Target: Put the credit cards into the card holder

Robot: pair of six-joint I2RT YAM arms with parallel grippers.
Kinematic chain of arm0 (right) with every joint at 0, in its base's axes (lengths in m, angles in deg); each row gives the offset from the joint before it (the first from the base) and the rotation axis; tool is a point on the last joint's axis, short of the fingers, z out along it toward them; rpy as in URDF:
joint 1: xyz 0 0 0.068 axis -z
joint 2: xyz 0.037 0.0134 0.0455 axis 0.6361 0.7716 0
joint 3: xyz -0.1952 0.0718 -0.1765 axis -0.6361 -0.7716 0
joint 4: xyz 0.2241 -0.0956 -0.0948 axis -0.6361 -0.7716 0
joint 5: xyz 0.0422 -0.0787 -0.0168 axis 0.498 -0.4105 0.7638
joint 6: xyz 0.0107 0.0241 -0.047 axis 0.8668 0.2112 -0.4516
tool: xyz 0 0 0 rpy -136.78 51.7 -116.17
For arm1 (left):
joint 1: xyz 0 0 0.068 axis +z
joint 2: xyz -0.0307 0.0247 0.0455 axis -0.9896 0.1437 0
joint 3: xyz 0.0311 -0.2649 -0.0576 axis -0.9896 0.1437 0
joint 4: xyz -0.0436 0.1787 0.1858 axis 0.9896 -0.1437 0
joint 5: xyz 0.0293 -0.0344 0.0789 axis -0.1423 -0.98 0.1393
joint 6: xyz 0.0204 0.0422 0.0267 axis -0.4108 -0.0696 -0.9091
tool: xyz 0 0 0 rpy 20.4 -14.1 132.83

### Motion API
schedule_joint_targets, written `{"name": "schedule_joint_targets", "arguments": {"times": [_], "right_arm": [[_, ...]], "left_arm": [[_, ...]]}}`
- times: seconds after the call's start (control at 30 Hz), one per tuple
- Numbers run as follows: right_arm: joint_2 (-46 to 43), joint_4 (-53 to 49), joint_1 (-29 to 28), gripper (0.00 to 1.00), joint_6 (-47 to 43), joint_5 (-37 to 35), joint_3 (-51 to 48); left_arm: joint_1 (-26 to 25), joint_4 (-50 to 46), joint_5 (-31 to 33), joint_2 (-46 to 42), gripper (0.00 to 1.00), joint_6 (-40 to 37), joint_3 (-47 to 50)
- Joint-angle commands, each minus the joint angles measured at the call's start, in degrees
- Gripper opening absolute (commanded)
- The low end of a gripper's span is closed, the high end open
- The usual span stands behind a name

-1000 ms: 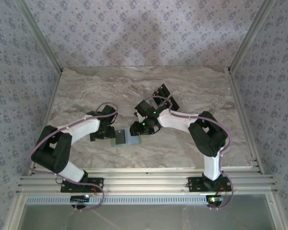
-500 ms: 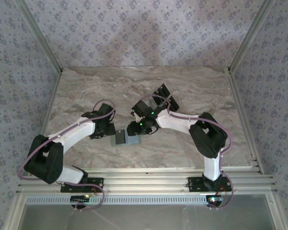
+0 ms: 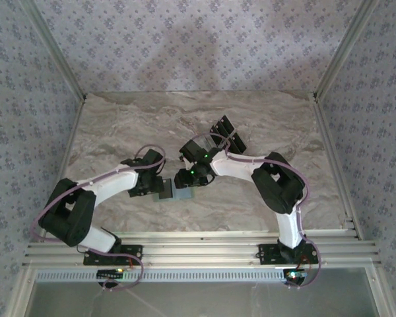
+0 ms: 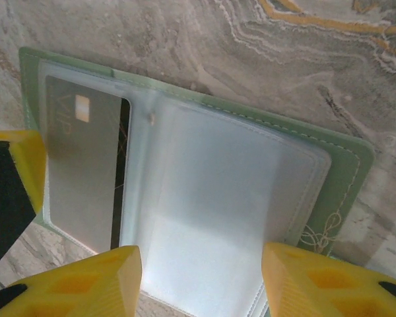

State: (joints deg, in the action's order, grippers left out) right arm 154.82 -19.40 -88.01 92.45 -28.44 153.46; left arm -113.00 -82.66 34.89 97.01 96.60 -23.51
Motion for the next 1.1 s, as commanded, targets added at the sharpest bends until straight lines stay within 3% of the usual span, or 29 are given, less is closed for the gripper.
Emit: {"name": "schedule_joint_targets", "arguments": {"times": [0.0,0.6,0.83,1.07], "right_arm": [[1.7,-0.4,0.3,0.53,-0.7,0.3,0.8],[3.2,4.3,0.0,0.54,2.7,6.2,1.3],[3.3,4.7,-0.1,0.54,4.1,6.1,1.0],[3.6,5.2,-0.2,0.54,4.8,6.1,0.7]], "left_arm": [[-0.5,1.0,0.0,1.0,0.79,1.0,0.6],[-0.9,1.2,0.7,1.8,0.79,0.7,0.7],[-0.7,-2.6,3.9,-5.3,0.80,0.2,-0.4],[-2.2,-2.1,1.0,-13.5,0.79,0.6,2.5]]}}
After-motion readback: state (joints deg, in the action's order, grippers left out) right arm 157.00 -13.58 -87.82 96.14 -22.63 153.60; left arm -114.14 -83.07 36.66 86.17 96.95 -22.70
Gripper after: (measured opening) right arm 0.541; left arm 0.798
